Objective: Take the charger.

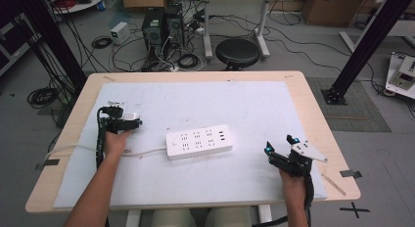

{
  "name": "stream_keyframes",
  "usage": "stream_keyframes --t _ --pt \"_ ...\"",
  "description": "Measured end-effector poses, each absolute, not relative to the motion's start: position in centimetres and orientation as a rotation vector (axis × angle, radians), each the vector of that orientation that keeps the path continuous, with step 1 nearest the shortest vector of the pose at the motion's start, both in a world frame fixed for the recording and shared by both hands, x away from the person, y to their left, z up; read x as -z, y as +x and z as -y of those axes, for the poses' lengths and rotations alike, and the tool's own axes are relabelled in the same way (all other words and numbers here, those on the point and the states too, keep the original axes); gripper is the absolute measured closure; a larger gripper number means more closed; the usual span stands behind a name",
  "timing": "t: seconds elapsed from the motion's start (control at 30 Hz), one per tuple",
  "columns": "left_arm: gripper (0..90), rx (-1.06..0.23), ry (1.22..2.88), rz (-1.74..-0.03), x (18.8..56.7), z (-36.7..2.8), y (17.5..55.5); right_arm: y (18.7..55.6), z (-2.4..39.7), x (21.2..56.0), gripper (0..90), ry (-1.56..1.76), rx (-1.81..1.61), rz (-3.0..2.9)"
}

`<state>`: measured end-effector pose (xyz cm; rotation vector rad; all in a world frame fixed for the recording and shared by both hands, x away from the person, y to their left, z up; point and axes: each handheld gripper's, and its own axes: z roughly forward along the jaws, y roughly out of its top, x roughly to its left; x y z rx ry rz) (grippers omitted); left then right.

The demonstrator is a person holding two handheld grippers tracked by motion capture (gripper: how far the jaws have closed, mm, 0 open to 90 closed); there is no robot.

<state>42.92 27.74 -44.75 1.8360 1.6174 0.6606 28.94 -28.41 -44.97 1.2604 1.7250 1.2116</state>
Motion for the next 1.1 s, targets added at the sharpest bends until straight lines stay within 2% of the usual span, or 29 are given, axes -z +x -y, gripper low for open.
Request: stream_keyframes --t 0.1,0.37,0.67,1.1 --pt "24.3 -0.658 1.851 -1.612 44.7 -27.7 42.8 29.0 28.4 45.0 20.3 1.26 -1.212 -1.725" --pt "42.4 -0.661 1.84 -1.572 44.6 -27.5 42.3 28.9 28.5 45.0 20.3 1.254 -1.212 -1.722" --pt "42.5 -0.665 1.816 -1.542 44.4 -27.6 41.6 28.8 28.5 45.0 20.3 1.25 -1.22 -1.717" --pt "42.5 -0.722 1.767 -1.378 40.9 -27.0 39.1 28.8 28.5 45.0 20.3 1.243 -1.236 -1.712"
